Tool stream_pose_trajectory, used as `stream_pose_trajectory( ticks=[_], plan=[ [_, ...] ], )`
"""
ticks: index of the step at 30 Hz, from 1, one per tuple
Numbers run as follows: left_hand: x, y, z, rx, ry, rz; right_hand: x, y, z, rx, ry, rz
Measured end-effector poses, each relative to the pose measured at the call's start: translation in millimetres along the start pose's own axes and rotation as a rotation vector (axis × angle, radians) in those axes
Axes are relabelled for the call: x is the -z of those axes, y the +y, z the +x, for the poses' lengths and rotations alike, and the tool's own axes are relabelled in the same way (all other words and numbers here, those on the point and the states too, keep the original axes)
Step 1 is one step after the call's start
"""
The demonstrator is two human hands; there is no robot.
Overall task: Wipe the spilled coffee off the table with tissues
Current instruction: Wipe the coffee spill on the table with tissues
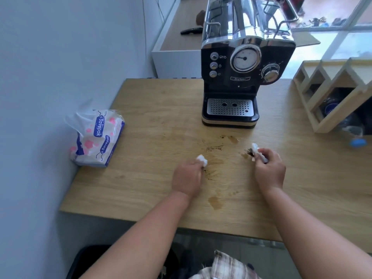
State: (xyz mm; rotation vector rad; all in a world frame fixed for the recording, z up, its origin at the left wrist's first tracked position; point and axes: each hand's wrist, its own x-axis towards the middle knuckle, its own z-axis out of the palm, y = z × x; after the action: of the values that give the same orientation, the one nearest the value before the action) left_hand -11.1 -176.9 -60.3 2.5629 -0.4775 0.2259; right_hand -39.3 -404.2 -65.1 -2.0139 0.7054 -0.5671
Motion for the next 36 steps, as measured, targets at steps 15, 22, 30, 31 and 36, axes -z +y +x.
stream_pose_trajectory(
  ticks=[15, 22, 30, 31, 36],
  plan=[
    [36, -75, 33, 0.404, 0.162, 0.087, 0, -2, 0, -0.045, 0.049, 0.008],
    [2, -12, 39, 0.085, 0.038, -0.088, -1, -4, 1, -0.052, 0.058, 0.033],
    [46, -115, 76, 0.488, 0.19, 0.097, -2, -3, 1, -0.068, 0.06, 0.028],
    [41, -110, 78, 0.479, 0.179, 0.099, -2, -4, 0, -0.069, 0.059, 0.026],
    [1, -39, 78, 0.214, 0.075, -0.022, -2, -4, 1, -0.066, 0.07, 0.011]
  ],
)
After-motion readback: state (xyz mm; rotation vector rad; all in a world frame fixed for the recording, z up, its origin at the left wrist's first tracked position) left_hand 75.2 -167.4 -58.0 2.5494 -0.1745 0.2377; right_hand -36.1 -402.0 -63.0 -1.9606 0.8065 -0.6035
